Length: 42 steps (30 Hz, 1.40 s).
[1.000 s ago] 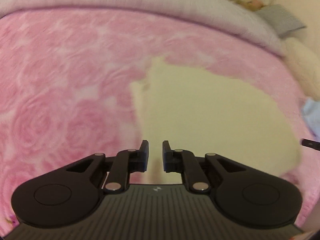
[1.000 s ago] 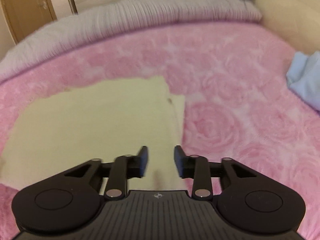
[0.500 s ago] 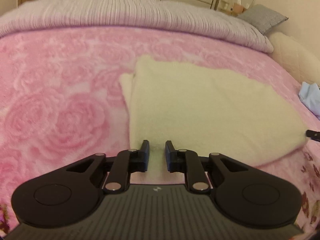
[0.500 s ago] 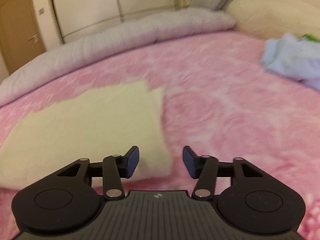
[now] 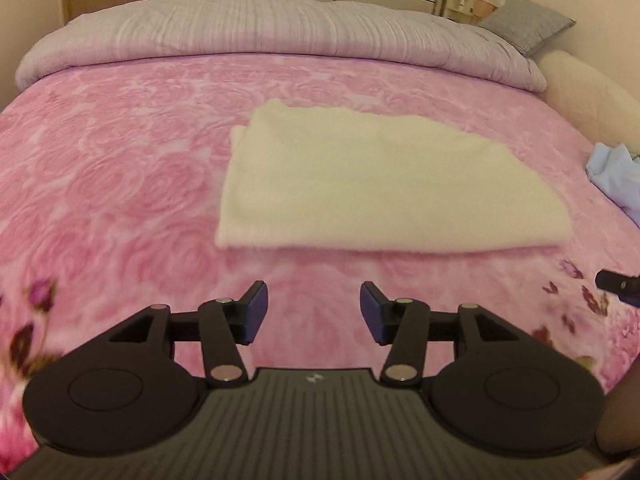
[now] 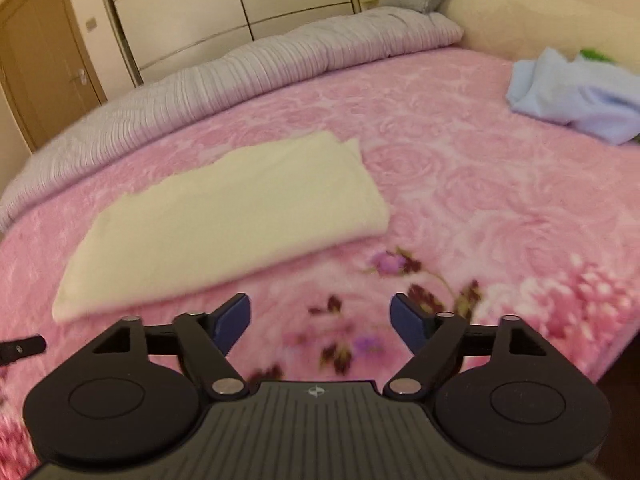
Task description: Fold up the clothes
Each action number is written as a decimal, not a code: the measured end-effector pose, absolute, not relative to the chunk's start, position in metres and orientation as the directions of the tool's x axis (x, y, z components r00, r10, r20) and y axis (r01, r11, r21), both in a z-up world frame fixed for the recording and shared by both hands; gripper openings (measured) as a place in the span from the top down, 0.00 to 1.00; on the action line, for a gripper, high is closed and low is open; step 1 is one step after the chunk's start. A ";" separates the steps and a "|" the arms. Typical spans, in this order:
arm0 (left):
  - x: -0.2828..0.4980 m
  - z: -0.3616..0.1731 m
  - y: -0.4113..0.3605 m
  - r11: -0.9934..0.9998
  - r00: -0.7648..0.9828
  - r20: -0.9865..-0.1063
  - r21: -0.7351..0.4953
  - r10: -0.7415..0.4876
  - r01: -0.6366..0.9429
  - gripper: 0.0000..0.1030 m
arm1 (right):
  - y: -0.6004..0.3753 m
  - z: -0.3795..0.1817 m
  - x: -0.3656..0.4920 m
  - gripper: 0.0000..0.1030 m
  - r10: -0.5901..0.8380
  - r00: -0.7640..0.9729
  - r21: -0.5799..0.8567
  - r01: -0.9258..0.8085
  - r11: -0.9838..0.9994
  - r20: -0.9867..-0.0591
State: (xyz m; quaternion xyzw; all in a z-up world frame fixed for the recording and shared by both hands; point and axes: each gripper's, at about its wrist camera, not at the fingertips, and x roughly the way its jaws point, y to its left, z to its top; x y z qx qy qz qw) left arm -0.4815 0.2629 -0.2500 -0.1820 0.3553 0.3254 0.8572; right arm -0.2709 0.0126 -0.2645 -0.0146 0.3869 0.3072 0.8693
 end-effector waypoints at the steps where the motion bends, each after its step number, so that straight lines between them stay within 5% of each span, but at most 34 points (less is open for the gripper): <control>1: -0.487 -0.247 0.255 0.718 0.531 -0.726 -0.074 0.438 -0.693 0.52 | 0.012 -0.262 -0.280 0.20 0.510 0.515 0.193 -0.548 0.814 -0.689; 13: -0.544 -0.227 0.192 0.713 0.539 -0.697 -0.057 0.473 -0.699 0.44 | 0.004 -0.220 -0.362 0.14 0.510 0.536 0.120 -0.601 0.790 -0.673; 34: -0.510 -0.214 0.224 0.711 0.527 -0.704 -0.044 0.477 -0.702 0.41 | 0.031 -0.217 -0.315 0.14 0.502 0.513 0.123 -0.604 0.788 -0.696; 42: -0.479 -0.255 0.266 0.795 0.559 -0.696 0.029 0.451 -0.606 0.39 | 0.012 -0.280 -0.236 0.17 0.676 0.326 0.579 -0.352 0.736 -0.661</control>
